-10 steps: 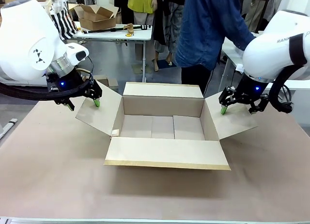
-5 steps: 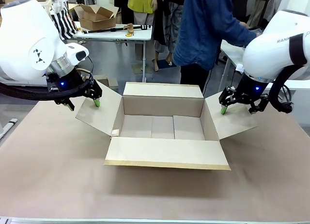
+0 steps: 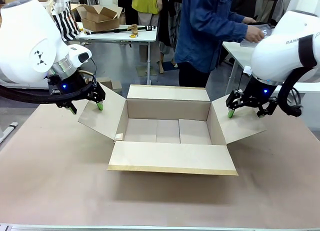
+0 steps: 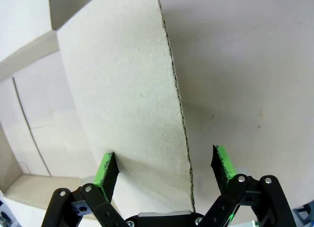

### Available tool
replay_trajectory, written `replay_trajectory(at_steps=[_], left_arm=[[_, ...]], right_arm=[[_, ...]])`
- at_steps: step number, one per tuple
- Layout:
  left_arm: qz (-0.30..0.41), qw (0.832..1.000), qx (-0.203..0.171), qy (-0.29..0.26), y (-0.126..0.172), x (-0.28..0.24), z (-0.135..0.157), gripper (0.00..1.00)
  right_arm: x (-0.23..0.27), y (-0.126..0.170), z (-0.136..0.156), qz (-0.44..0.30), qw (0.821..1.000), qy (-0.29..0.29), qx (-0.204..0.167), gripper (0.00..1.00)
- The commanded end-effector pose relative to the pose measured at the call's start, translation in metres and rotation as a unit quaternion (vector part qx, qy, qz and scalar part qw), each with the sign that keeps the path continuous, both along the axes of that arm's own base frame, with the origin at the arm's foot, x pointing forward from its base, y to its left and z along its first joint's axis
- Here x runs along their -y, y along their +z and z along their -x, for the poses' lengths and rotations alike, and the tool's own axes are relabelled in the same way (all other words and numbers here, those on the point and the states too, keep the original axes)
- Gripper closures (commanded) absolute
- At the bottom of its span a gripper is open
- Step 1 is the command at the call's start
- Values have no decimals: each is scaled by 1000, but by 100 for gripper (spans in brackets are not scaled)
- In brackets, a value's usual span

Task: Pack the gift set into the box.
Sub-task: Lift both hands away from the flaps of the Package Box.

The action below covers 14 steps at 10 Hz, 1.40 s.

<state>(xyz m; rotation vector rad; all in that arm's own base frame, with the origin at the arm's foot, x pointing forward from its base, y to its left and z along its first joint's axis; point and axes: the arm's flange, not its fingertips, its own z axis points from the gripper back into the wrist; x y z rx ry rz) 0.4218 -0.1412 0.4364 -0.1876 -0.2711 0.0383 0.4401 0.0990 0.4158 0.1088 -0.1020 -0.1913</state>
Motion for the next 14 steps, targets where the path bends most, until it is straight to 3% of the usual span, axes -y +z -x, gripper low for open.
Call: replay_trajectory(at_steps=[1,14], left_arm=[[-7,1000,-2,7,2,0,0,0],[-7,1000,-2,7,2,0,0,0]], right_arm=[[0,5,-1,12,1000,-7,-1,0],[0,5,-1,12,1000,-7,-1,0]])
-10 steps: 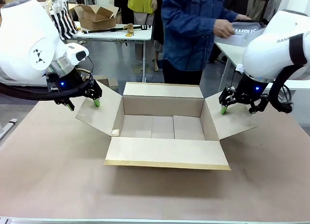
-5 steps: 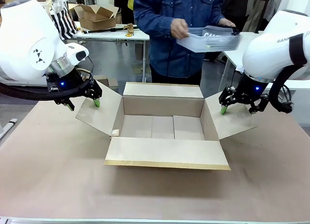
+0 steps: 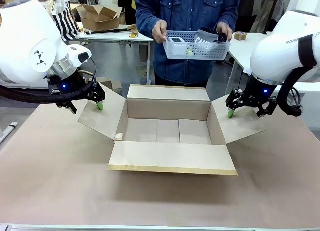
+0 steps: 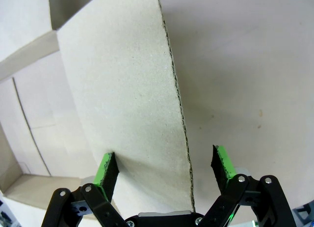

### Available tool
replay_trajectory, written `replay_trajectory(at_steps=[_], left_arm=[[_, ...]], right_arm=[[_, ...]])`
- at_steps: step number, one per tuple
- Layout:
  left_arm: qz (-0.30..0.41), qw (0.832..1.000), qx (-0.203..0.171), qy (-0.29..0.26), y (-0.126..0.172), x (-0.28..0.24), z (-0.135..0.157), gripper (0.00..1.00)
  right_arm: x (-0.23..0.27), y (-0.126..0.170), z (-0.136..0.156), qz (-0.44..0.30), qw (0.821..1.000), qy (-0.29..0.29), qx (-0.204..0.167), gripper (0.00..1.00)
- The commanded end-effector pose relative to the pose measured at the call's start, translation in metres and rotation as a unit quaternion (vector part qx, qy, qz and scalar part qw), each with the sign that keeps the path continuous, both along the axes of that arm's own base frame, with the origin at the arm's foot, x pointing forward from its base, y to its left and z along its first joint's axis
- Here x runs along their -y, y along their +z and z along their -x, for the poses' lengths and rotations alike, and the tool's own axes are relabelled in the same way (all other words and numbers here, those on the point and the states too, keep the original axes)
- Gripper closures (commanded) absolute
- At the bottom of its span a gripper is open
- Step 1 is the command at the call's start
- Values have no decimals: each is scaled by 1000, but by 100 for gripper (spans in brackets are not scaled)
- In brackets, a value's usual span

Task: Pack the gift set into the box.
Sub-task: Lift both hands away from the flaps of the Package Box.

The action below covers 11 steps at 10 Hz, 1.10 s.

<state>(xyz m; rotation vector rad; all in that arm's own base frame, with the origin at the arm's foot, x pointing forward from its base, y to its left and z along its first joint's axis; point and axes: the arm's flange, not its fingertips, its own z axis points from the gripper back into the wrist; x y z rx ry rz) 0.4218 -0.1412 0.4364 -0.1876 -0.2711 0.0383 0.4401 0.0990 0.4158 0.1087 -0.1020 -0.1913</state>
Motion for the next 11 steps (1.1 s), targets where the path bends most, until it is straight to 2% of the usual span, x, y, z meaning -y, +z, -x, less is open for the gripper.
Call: replay_trajectory(at_steps=[1,11], left_arm=[[-7,1000,-2,7,2,0,0,0],[-7,1000,-2,7,2,0,0,0]], right_arm=[[0,5,-1,12,1000,-7,-1,0],[0,5,-1,12,1000,-7,-1,0]])
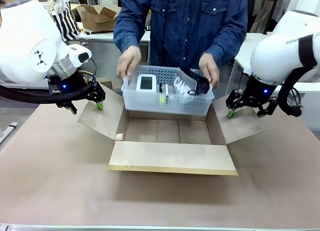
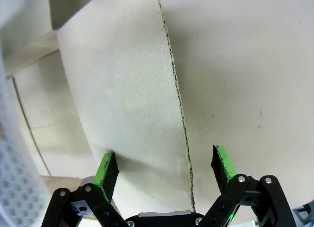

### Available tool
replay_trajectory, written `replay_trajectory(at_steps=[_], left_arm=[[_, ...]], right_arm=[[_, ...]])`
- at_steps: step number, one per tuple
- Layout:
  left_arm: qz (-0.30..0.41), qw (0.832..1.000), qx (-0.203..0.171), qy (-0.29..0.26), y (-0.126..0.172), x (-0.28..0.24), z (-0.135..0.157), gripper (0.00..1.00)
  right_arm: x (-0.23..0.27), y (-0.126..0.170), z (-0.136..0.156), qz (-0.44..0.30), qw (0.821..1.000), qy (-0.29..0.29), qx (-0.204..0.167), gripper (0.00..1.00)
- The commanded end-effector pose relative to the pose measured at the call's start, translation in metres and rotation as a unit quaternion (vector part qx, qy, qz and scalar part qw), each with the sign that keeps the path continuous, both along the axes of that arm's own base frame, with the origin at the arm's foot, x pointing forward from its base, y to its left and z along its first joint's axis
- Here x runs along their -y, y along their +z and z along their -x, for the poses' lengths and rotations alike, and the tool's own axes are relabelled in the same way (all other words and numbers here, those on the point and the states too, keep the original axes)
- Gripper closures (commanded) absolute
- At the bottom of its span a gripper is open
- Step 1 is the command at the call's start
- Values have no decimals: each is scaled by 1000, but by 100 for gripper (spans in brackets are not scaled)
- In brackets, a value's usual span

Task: Pack the gift set into the box.
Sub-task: Lift both hands away from the flaps of the Package Box.

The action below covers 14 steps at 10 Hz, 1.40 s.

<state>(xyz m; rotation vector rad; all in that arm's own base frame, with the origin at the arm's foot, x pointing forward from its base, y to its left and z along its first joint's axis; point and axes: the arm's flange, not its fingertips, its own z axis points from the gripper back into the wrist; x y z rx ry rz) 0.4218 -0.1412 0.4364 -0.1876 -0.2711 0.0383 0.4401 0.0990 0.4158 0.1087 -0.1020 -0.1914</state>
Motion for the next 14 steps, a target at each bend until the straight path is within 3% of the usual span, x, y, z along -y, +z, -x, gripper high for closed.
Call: replay_trajectory(at_steps=[1,14], left_arm=[[-7,1000,-2,7,2,0,0,0],[-7,1000,-2,7,2,0,0,0]], right_arm=[[0,5,-1,12,1000,-7,-1,0],[0,5,-1,12,1000,-7,-1,0]])
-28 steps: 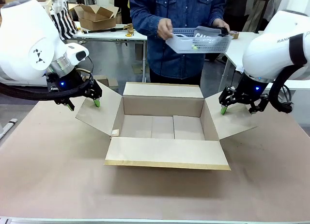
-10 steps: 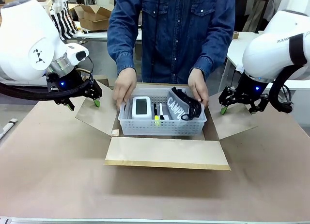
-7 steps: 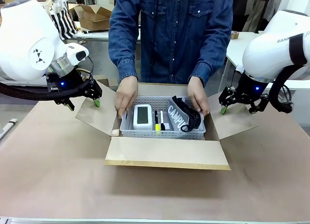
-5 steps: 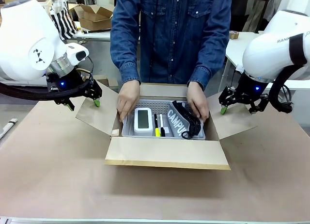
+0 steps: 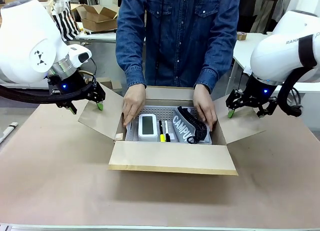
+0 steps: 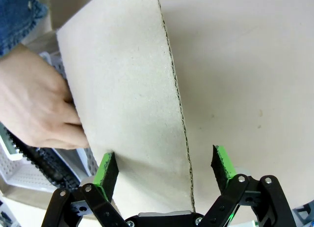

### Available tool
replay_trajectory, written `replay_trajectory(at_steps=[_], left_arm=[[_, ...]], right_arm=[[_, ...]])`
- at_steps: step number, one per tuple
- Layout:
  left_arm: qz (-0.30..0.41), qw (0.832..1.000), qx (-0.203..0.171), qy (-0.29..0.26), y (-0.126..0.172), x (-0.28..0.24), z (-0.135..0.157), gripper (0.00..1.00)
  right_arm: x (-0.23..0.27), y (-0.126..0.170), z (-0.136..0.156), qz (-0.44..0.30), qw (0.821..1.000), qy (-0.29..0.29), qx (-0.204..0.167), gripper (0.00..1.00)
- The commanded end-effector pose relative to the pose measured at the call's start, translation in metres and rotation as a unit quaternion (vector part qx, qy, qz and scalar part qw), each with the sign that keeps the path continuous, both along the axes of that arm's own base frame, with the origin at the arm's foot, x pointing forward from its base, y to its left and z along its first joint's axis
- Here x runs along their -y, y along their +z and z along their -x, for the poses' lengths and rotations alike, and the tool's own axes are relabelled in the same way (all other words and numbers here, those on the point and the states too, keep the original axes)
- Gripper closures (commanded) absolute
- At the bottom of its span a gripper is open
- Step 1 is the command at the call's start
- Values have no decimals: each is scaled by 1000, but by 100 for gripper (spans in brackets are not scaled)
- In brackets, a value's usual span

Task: Pack the gift set into the box.
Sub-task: Lift both hands away from the flaps of the Package Box.

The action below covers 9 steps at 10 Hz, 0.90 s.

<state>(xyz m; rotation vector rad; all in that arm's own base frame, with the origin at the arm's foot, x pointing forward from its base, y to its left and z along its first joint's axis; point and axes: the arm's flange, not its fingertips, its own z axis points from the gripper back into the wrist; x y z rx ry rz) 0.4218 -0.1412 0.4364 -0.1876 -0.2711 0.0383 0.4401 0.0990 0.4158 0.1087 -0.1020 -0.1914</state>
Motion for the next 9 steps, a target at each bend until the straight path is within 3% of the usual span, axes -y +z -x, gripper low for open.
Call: replay_trajectory(at_steps=[1,9], left_arm=[[-7,1000,-2,7,2,0,0,0],[-7,1000,-2,7,2,0,0,0]], right_arm=[[0,5,-1,12,1000,-7,-1,0],[0,5,-1,12,1000,-7,-1,0]])
